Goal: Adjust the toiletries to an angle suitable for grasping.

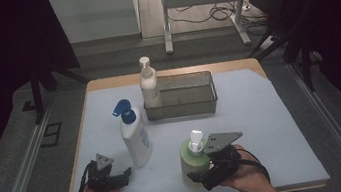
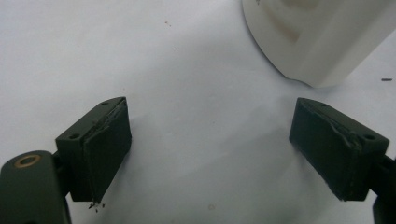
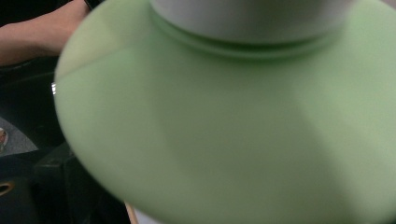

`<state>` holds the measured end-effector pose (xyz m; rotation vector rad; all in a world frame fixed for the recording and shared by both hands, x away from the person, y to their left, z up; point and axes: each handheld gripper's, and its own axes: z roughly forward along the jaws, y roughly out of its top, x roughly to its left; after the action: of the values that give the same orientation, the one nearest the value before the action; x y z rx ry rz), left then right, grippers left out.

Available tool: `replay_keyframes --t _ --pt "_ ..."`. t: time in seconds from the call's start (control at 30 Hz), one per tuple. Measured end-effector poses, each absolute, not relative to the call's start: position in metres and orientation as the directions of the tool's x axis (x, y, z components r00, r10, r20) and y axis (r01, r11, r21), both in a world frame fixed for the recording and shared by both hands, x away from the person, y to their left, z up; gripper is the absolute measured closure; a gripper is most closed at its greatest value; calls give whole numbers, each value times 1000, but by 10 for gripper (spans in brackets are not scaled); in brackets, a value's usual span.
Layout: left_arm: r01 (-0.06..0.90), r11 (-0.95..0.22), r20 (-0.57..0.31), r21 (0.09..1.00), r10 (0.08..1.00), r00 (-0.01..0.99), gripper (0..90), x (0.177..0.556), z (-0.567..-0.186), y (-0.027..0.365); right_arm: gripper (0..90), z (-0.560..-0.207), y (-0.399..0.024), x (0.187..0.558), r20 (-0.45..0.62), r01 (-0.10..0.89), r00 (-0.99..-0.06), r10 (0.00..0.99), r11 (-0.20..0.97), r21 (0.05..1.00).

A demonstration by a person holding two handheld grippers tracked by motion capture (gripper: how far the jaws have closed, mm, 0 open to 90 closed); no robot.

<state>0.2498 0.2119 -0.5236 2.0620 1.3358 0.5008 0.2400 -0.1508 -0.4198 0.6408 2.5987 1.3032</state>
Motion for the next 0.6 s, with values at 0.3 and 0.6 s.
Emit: replay_keyframes --t 0.3,0.6 --pt "673 -293 -19 679 909 416 127 250 -524 212 110 -419 -149 240 7 274 -890 457 521 809" --pt "672 -294 -19 680 909 416 127 250 -524 212 121 -418 -148 238 -4 272 -888 460 532 802"
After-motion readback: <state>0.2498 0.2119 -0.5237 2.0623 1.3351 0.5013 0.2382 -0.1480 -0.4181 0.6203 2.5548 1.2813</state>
